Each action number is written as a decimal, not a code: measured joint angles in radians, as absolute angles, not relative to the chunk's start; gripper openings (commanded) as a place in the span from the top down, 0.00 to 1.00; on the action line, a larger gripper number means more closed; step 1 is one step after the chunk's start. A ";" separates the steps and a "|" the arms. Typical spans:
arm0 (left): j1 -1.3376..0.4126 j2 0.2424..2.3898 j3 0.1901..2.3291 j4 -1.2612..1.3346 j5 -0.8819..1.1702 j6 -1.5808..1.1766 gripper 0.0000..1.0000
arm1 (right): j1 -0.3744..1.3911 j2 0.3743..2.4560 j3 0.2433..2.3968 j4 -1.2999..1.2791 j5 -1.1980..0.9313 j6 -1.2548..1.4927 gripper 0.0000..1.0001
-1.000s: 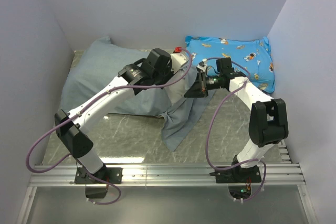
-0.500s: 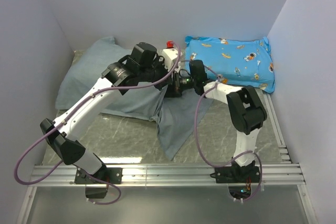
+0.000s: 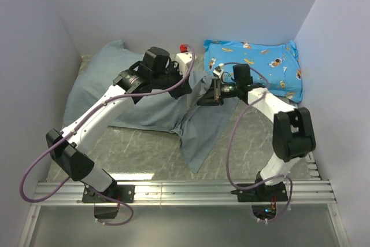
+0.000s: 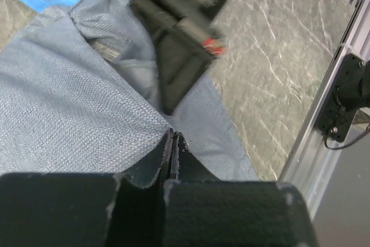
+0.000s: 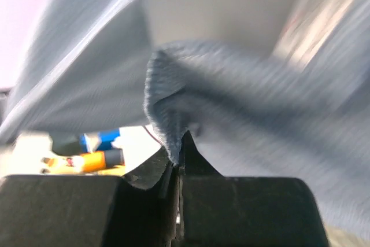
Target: Put the pillow into the pillowcase
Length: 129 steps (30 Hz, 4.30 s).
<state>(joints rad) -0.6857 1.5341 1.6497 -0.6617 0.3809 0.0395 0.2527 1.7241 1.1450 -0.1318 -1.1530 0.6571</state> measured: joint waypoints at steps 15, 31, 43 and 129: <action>-0.604 1.705 1.491 -0.467 0.445 -0.048 1.00 | 0.240 1.546 1.147 -0.440 -1.163 0.380 1.00; -0.611 1.545 1.652 -0.480 0.531 -0.159 1.00 | 0.411 1.939 1.256 0.342 -1.145 1.015 0.88; -0.685 1.623 1.493 -0.378 0.511 -0.178 0.98 | 0.144 1.706 1.346 -0.343 -1.053 0.493 0.37; 0.793 1.022 1.607 -0.816 0.750 0.364 0.84 | 0.351 0.883 1.293 -0.778 -0.043 -0.485 0.91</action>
<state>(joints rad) 0.7933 1.0218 1.6070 -0.8162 0.7498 0.3641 0.3508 0.8825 1.2934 -0.7784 -0.0425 -0.4847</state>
